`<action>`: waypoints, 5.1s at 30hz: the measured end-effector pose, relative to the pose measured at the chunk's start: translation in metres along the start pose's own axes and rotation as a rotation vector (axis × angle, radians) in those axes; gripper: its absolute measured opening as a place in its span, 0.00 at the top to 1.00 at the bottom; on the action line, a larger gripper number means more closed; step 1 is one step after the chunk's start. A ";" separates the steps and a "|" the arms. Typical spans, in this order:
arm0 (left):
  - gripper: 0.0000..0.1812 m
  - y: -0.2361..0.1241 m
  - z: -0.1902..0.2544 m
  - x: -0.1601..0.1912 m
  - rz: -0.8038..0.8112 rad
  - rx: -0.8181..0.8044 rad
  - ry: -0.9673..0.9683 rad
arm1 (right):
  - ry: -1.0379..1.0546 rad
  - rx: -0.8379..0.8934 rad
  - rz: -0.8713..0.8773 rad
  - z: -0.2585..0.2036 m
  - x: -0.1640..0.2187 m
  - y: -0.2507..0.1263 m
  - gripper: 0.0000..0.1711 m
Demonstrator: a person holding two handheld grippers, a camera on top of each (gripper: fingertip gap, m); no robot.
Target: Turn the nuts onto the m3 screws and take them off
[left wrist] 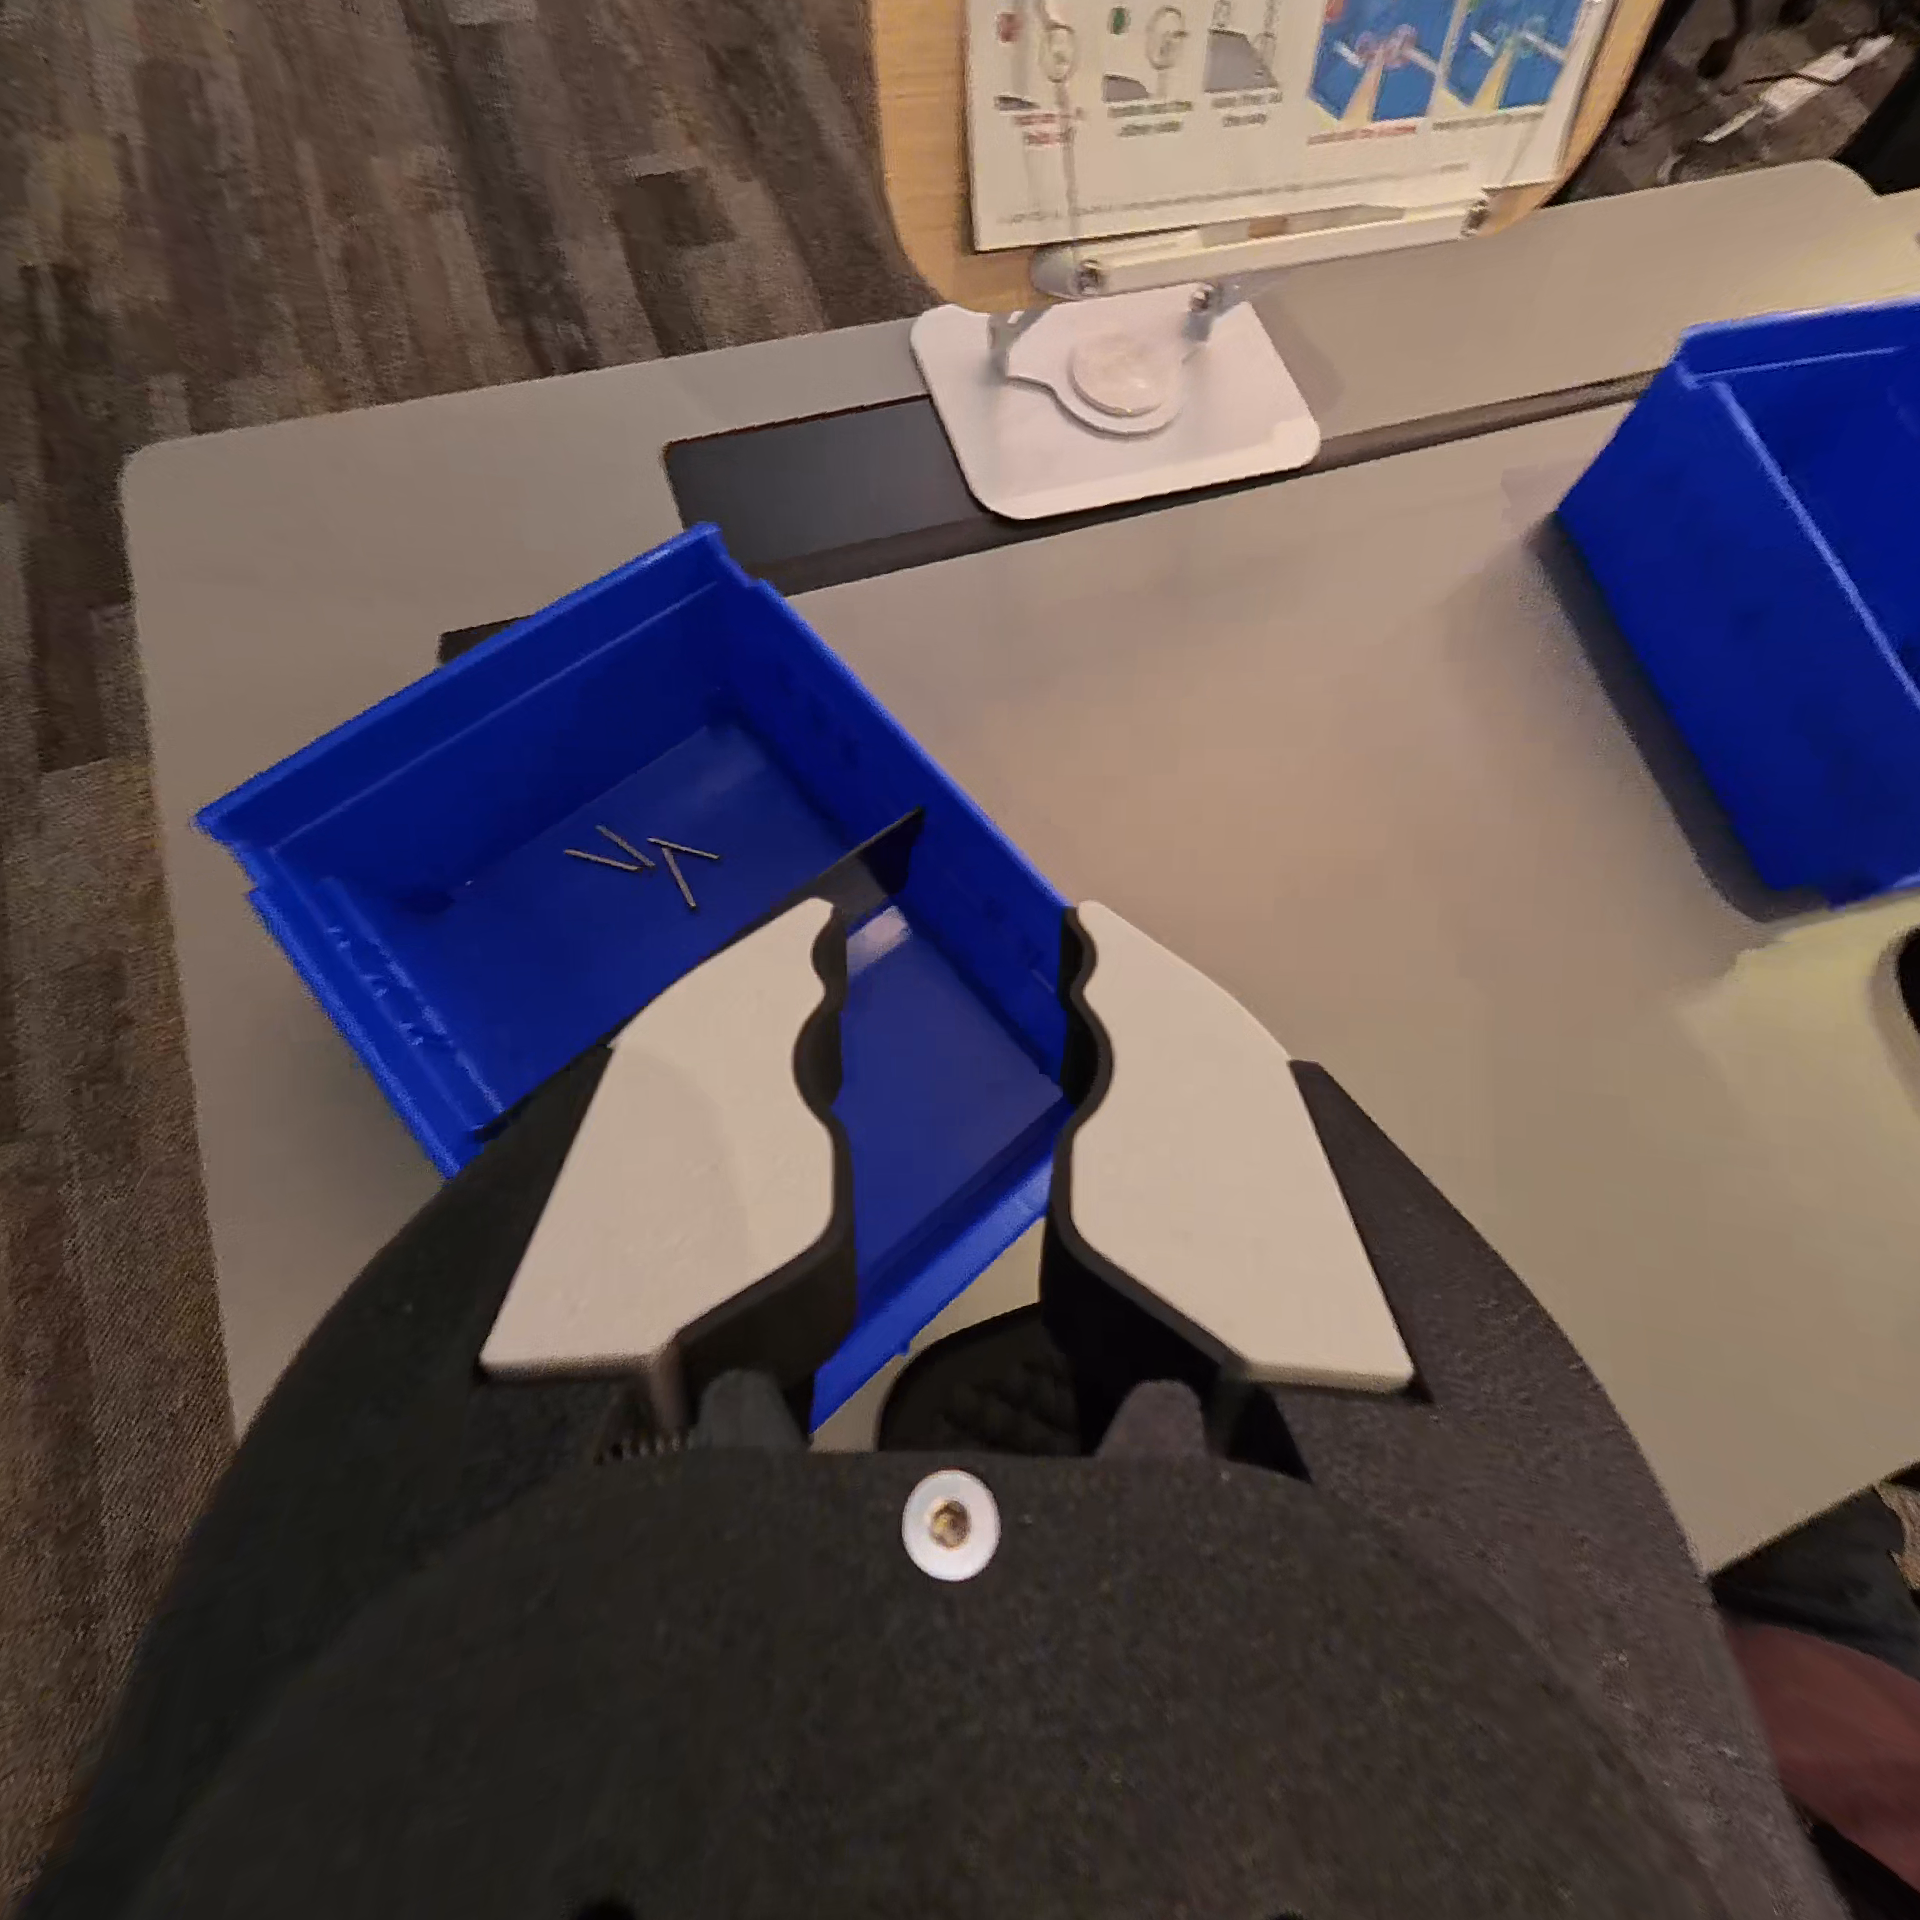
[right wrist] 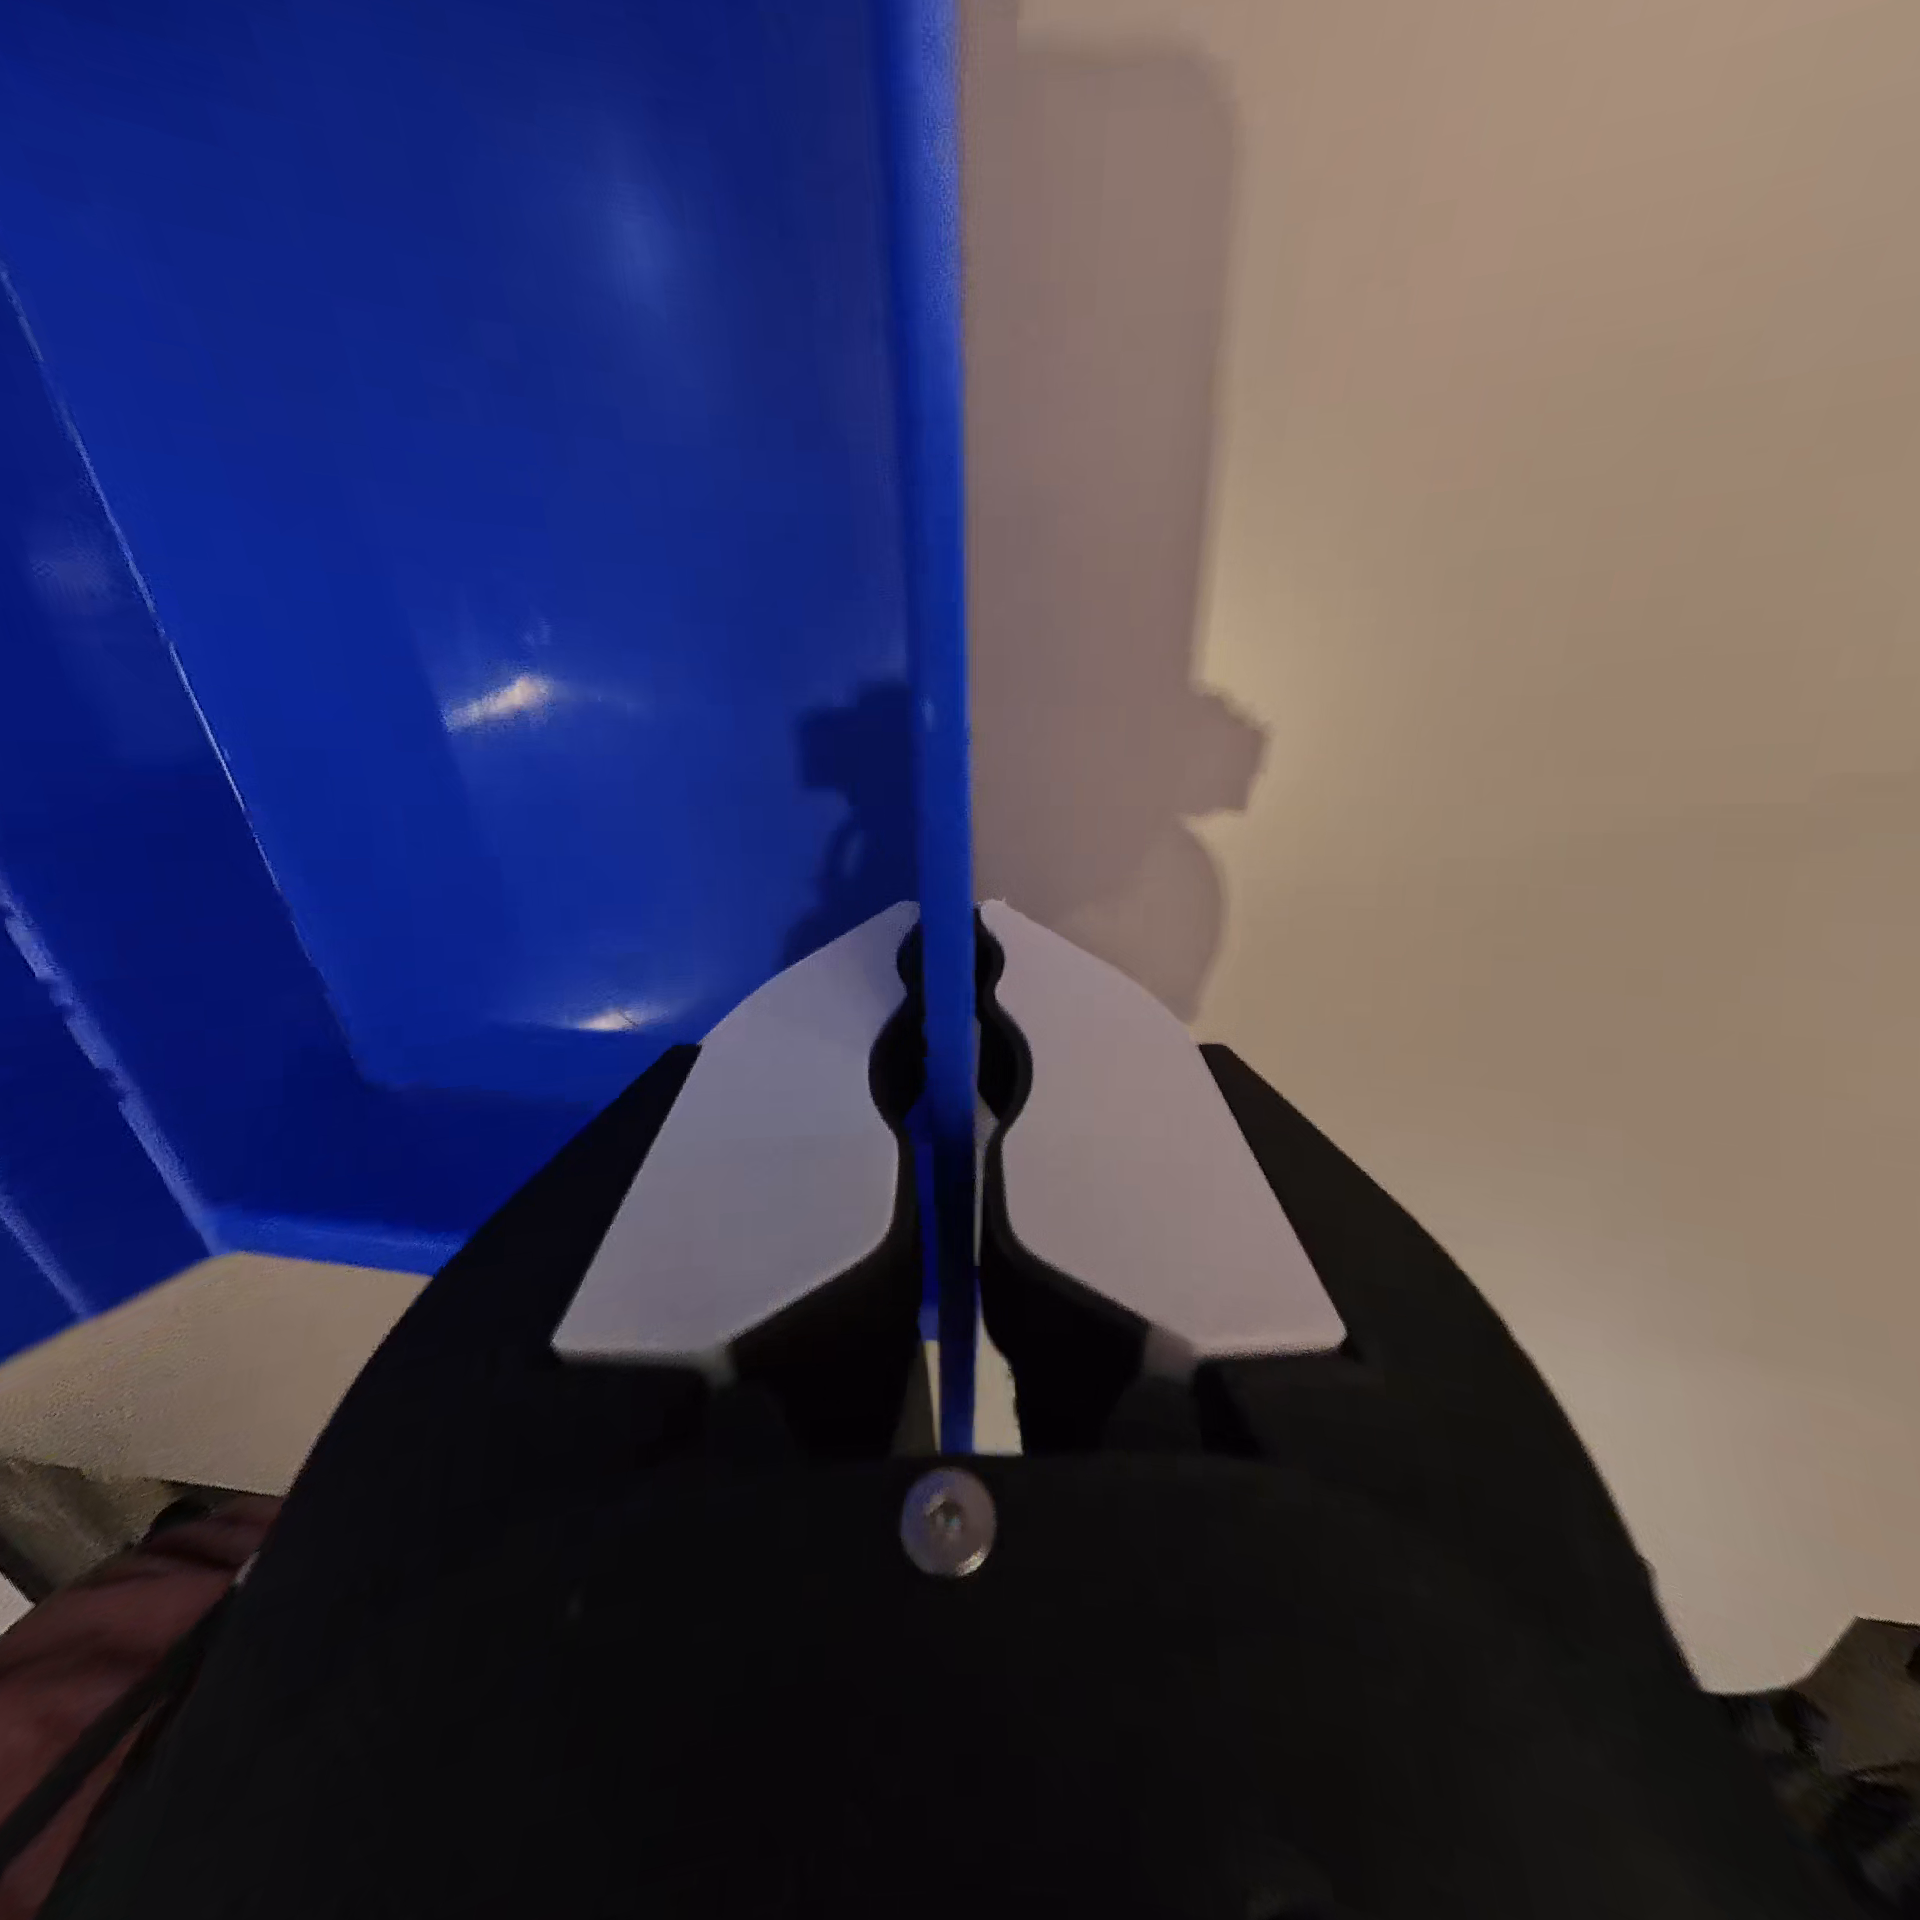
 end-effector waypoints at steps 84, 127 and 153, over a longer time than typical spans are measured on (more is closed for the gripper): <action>0.95 0.079 -0.128 0.146 -0.712 -0.039 0.012 | -0.728 -0.149 0.556 -0.185 -0.080 -0.036 0.72; 0.94 0.053 -0.029 -0.010 0.287 0.245 0.066 | -0.683 -0.748 1.356 -0.213 -0.080 -0.170 0.89; 0.96 0.108 -0.054 0.138 -0.579 0.145 0.450 | -0.835 -0.652 1.215 -0.221 -0.081 -0.142 0.95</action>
Point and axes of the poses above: each gripper's, where its closed fingertips meet, y out along the fingers, x out of its underside, z = x × y across the jaws, the point moved 3 cm from there along -y, back along the fingers, and after that the axes turned 9 degrees about z, right-handed, at the moved point
